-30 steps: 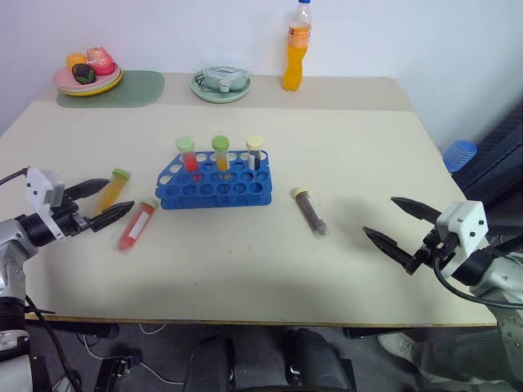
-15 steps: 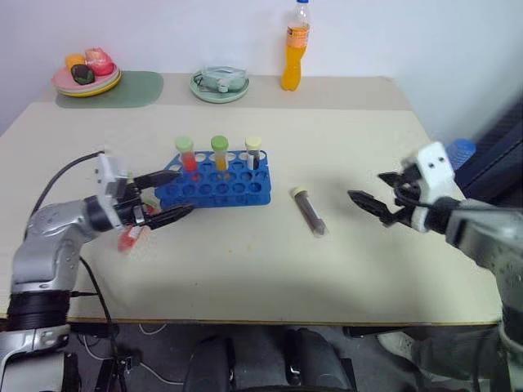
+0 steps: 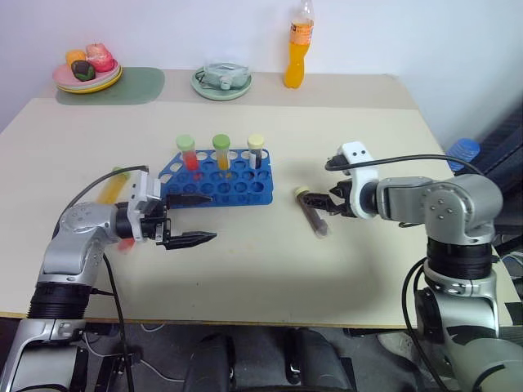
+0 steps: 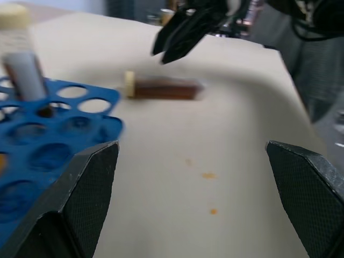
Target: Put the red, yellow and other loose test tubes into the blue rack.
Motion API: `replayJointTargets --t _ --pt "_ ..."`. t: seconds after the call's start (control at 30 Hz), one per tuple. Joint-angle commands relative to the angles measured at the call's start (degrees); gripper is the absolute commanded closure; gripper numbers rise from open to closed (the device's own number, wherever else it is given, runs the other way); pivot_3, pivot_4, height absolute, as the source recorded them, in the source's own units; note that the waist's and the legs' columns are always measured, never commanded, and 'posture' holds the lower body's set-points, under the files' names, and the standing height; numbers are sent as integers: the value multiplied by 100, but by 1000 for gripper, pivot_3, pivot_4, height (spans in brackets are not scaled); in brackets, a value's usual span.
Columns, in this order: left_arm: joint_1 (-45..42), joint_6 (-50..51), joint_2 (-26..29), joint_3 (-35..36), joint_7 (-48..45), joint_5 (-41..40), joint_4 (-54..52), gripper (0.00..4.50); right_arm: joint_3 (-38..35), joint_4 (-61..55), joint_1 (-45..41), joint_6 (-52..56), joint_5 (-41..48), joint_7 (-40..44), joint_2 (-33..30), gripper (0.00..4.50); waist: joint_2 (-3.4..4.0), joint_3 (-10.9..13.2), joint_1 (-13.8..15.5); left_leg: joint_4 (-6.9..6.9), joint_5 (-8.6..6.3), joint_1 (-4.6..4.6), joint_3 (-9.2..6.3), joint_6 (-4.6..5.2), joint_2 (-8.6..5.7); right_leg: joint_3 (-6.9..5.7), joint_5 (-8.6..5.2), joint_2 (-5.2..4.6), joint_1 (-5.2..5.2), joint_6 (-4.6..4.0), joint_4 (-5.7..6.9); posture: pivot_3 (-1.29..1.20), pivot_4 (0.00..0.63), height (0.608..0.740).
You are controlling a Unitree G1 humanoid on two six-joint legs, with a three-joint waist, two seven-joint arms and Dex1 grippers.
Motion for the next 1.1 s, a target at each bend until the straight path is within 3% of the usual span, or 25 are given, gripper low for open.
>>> replayJointTargets --t 0.03,0.6,0.7,0.87,1.1 --pt "15 -206 21 -5 -31 95 -53 24 133 204 -263 35 -215 -48 91 186 0 0 -4 0 1 -2 0 -2 0 0 0 0 -3 0 0 0 150 740" --pt "325 -202 -202 -20 250 118 -301 24 918 1661 -829 -452 -1104 392 473 186 1 0 -29 -1 1 -5 -1 -2 1 0 0 1 -6 0 0 0 150 740" --pt "344 -181 -197 -12 288 111 -335 0 1175 1724 -800 -572 -1217 534 423 1040 0 -2 -40 0 0 -4 -1 0 1 0 1 1 -6 0 3 0 150 740" --pt "379 -138 -182 1 322 101 -378 0 1400 1625 -699 -703 -1355 735 357 3463 1 -3 -64 -1 1 -3 -3 -2 3 0 0 4 -6 0 4 0 150 740" --pt "392 -120 -164 34 345 98 -354 0 1228 1095 -529 -883 -1225 1212 23 3463 2 -2 -33 -1 1 -3 -3 -1 3 0 0 3 -5 0 2 0 150 740"
